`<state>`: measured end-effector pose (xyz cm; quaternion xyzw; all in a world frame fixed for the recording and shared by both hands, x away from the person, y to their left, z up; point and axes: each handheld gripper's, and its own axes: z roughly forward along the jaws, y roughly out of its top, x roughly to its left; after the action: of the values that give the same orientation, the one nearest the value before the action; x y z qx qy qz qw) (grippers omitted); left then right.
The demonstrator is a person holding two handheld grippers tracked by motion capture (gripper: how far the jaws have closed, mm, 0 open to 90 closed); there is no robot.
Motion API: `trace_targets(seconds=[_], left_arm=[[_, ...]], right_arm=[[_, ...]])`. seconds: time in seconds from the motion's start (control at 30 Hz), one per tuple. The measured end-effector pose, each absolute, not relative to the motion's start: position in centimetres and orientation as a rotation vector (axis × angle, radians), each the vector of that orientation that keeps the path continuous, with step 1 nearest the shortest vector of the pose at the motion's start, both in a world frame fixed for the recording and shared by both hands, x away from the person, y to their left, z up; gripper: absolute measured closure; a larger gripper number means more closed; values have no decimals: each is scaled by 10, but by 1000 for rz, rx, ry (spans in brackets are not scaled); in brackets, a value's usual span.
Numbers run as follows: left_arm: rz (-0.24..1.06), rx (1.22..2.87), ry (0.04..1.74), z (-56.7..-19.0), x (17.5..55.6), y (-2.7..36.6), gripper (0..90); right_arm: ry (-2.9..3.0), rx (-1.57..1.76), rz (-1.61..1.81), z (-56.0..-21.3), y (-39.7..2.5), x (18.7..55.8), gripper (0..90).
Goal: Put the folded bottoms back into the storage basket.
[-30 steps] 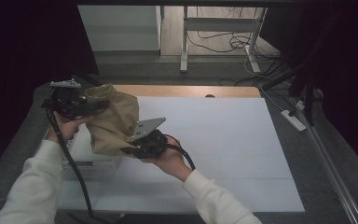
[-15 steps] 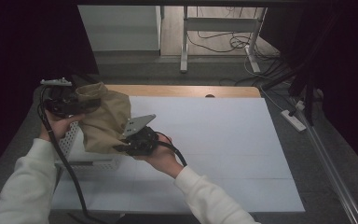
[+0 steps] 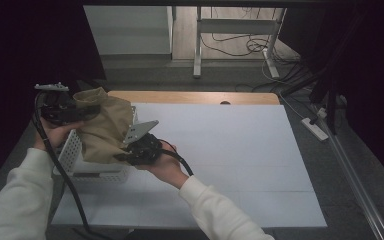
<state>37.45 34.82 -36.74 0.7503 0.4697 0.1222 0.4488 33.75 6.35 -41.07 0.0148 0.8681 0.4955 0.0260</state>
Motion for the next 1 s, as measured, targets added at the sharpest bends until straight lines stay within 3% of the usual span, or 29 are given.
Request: trace_targets(seconds=[1.0], left_arm=[[299,1864,1268,-388,402,378,704]], right_arm=[[2741,78,1507,-428,118,362,802]])
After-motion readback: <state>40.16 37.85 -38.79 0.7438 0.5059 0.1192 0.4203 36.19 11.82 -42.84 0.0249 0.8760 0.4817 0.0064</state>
